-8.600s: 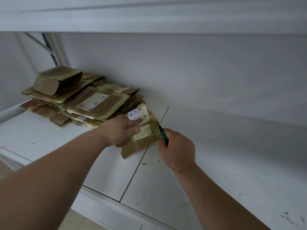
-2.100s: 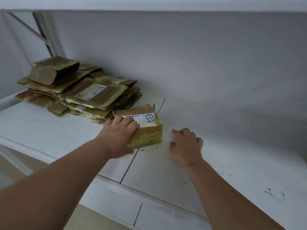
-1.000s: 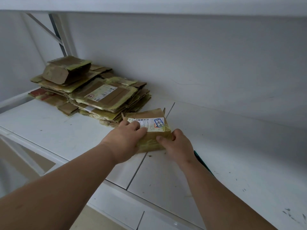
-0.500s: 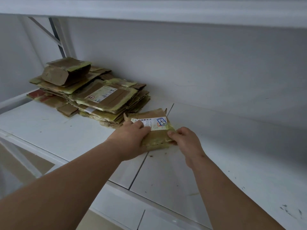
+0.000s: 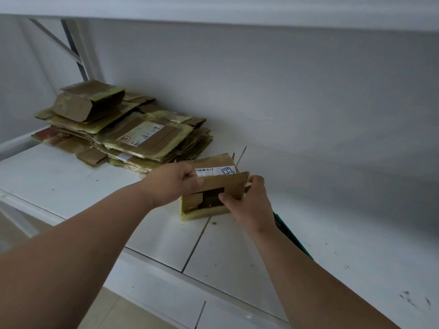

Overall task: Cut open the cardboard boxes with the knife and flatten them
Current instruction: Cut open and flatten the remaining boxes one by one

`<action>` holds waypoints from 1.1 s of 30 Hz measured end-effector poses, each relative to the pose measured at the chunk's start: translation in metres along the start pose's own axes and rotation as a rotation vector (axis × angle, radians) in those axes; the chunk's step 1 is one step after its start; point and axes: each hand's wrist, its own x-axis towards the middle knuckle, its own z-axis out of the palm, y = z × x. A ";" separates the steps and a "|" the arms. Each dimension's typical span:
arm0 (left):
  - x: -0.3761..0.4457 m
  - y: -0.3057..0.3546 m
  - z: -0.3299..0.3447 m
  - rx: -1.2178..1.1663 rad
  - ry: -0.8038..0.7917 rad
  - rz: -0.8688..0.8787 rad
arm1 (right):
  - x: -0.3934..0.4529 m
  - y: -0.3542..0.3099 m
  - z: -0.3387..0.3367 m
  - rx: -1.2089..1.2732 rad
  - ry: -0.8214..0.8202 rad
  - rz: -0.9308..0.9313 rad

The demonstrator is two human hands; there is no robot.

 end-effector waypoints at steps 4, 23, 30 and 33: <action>-0.001 -0.002 0.000 0.034 0.033 0.002 | 0.004 -0.010 0.012 -0.150 0.079 -0.052; 0.009 0.007 0.036 -0.285 0.600 -0.236 | 0.008 0.006 -0.021 0.263 -0.026 -0.104; 0.007 0.003 0.049 0.088 0.461 -0.177 | 0.015 0.007 -0.022 0.429 0.014 0.012; 0.008 0.002 0.047 0.123 0.449 -0.085 | 0.012 0.009 -0.023 0.464 -0.011 0.033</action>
